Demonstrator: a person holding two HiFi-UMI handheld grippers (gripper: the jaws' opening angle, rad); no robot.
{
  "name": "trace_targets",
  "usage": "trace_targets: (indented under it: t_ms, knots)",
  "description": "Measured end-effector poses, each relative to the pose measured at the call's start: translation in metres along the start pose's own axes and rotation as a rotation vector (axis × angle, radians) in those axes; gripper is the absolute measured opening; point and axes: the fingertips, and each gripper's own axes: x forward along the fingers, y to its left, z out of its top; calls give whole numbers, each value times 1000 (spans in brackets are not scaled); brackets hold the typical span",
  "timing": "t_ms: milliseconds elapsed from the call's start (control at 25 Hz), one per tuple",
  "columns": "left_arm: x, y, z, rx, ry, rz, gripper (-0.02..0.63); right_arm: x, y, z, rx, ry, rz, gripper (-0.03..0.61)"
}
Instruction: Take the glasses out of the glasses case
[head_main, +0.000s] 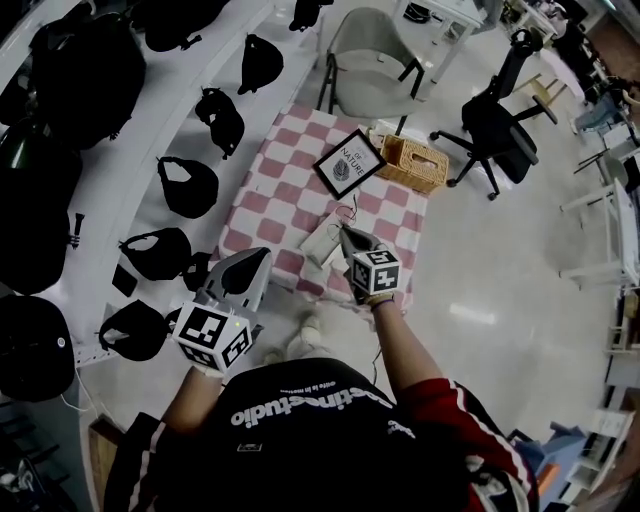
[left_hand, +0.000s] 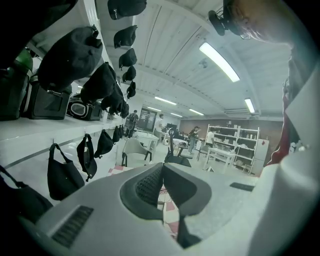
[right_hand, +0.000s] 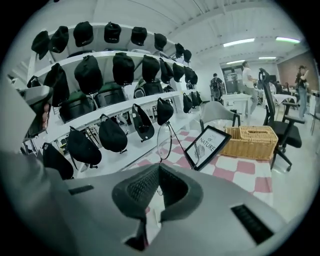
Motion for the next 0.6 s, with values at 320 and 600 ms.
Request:
trace_targets:
  t_ms: [320, 600]
  knots:
    - [0, 5, 15, 12, -41, -24, 6, -37, 20, 40, -103, -86, -10, 2]
    - [1, 1, 32, 29, -86, -60, 6, -84, 48, 77, -193, -172, -20, 2]
